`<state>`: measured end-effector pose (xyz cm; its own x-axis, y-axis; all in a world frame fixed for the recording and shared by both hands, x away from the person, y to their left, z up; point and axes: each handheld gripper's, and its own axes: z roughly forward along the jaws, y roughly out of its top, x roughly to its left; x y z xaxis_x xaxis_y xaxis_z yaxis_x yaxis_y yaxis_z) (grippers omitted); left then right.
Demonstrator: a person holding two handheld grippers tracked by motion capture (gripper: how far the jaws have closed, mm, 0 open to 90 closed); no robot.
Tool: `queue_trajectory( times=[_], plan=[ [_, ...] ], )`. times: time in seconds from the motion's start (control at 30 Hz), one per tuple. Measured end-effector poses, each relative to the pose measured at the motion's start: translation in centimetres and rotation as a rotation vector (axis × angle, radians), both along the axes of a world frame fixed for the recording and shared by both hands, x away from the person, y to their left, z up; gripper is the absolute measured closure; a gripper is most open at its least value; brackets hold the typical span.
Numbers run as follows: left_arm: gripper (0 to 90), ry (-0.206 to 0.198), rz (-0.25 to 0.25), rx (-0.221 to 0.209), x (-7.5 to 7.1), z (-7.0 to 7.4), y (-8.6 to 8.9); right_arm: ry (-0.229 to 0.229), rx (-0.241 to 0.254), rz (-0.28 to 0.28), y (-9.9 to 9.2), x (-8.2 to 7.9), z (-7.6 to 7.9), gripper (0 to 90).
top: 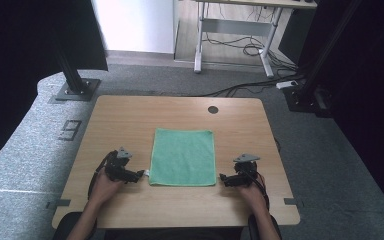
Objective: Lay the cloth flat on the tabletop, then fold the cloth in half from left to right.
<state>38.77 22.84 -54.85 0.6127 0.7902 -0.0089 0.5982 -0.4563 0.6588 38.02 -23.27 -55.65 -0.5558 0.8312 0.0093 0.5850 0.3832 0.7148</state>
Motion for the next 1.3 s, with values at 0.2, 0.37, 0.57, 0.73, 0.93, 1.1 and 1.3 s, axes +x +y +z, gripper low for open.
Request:
queue_trajectory(
  times=[0.2,0.37,0.57,0.73,0.93,1.1,1.3],
  plan=[
    [0.0,0.000,-0.004,0.000,0.0,0.0,0.0,0.000,0.000,-0.001,0.0,0.0,0.0,0.0],
    [0.0,0.000,-0.005,0.000,0.1,0.0,0.0,0.000,0.000,-0.001,0.0,0.0,0.0,0.0],
    [0.0,0.001,-0.007,0.000,0.1,0.0,0.0,0.000,0.001,0.000,0.0,0.0,0.0,0.0],
    [0.0,0.003,-0.016,0.002,0.3,0.0,0.0,0.000,0.001,0.000,0.0,0.0,0.0,0.0],
    [0.0,0.003,-0.010,0.004,1.2,0.1,-0.1,-0.001,0.001,-0.005,0.1,0.1,0.0,0.0],
    [1.8,-0.027,-0.001,0.023,2.4,0.3,-0.6,0.000,0.007,-0.015,0.2,0.2,0.0,0.0],
    [1.7,-0.055,-0.004,-0.015,3.3,1.2,-1.5,0.012,0.035,-0.027,0.1,0.2,0.3,0.0]
  ],
)
